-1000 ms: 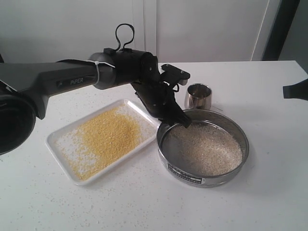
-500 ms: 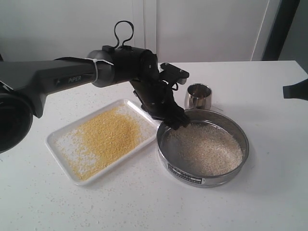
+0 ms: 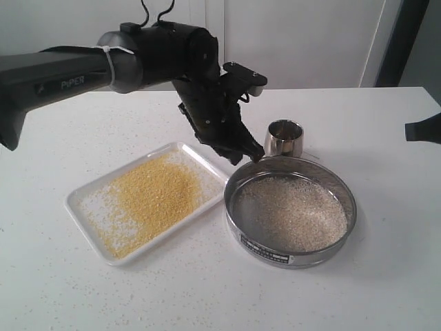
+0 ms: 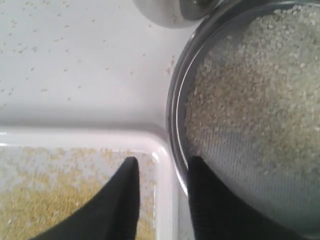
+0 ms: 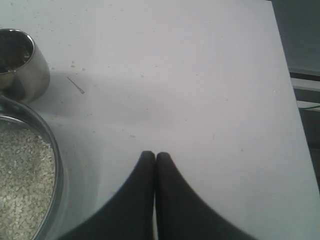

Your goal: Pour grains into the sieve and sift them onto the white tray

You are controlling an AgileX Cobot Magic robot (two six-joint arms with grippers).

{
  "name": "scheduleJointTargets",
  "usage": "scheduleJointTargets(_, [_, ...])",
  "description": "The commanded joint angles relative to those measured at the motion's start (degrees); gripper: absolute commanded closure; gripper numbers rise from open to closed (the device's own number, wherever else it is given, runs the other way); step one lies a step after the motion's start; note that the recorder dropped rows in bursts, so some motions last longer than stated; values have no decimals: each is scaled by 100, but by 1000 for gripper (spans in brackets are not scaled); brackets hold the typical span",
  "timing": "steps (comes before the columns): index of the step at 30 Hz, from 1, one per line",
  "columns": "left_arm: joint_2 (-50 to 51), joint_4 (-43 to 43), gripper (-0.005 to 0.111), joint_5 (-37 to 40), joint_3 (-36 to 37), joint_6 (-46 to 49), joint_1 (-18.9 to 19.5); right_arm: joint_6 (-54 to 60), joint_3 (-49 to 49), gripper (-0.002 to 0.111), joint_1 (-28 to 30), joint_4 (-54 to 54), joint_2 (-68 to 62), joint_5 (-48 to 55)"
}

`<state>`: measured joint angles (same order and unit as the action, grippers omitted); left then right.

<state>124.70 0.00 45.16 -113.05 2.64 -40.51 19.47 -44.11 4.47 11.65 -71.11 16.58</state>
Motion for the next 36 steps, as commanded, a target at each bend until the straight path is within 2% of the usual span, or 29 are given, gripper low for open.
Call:
scheduleJointTargets(1, [-231,435,93,801,-27,-143,-12,-20,24,108,1,31,39,-39])
scheduleJointTargets(3, [-311,558,105,1104,-27,-147,-12,-20,24,108,1,31,39,-39])
scheduleJointTargets(9, [-648,1035,107,1751,98,-448,-1,-20,24,108,1,31,39,-39])
scheduleJointTargets(17, [-1337,986,107,1373,861,-861,7,-20,24,108,1,31,39,-39])
scheduleJointTargets(21, [-1775,745,107,1032,1496,-923,7,-20,24,108,1,31,39,-39])
scheduleJointTargets(30, [-2781,730,107,791,2905,-1146,7,-20,24,108,1,31,39,-39])
scheduleJointTargets(36, [-3339,741,107,644,3584,-1170,7,-20,24,108,1,31,39,-39])
